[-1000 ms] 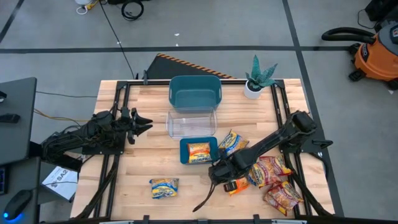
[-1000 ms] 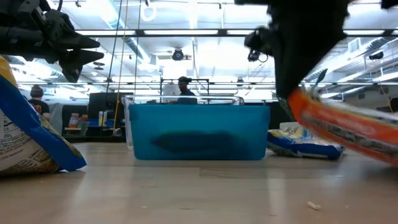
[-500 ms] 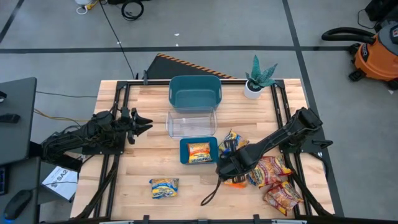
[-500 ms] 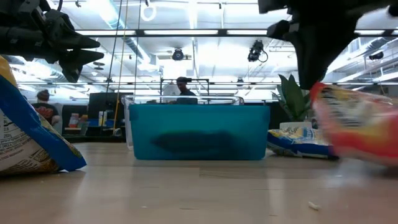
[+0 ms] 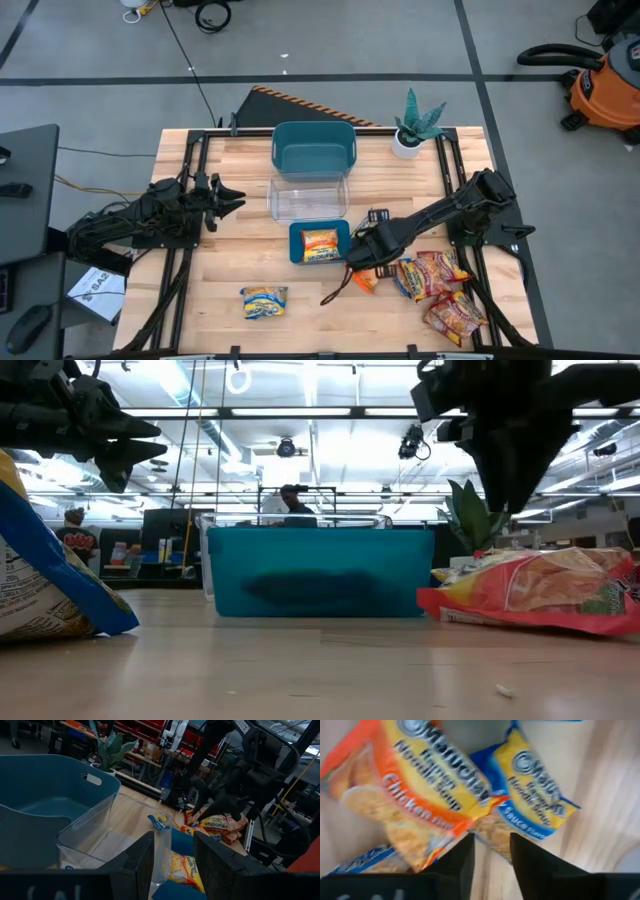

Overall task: Sort Maruchan noodles
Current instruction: Put the bottom orange noodle pack into the bottom blue bin

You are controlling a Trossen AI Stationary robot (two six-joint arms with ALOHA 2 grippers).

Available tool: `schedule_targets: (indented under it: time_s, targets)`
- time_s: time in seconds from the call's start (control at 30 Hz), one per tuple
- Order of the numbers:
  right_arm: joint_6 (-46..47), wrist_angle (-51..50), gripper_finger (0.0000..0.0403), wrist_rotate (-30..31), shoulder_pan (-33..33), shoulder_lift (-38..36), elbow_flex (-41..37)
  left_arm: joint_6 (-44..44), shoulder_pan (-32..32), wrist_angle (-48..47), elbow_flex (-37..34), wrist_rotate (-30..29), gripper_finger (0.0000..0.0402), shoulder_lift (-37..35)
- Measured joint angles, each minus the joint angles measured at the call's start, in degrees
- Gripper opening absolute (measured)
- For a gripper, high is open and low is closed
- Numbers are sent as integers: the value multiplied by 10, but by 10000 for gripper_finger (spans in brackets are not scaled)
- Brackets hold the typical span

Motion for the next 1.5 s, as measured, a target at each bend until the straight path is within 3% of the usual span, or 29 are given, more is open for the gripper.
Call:
schedule_targets:
  time_s: [0.27,0.4,0.7,0.93,1.1,1.37,1.5]
  targets:
    - [0,34,183,-46,31,-1,-18,0,0,0,0,0,142,0]
    - [13,54,182,-21,62,-1,-37,0,0,0,0,0,142,0]
    - [71,36,181,-78,66,-16,-94,0,0,0,0,0,142,0]
    - [52,61,178,-91,66,-16,-127,0,0,0,0,0,142,0]
    - [31,82,138,-84,66,-16,-140,0,0,0,0,0,142,0]
    - [23,84,13,-88,66,-16,-141,0,0,0,0,0,142,0]
    - [24,58,17,-90,66,-16,-125,0,0,0,0,0,142,0]
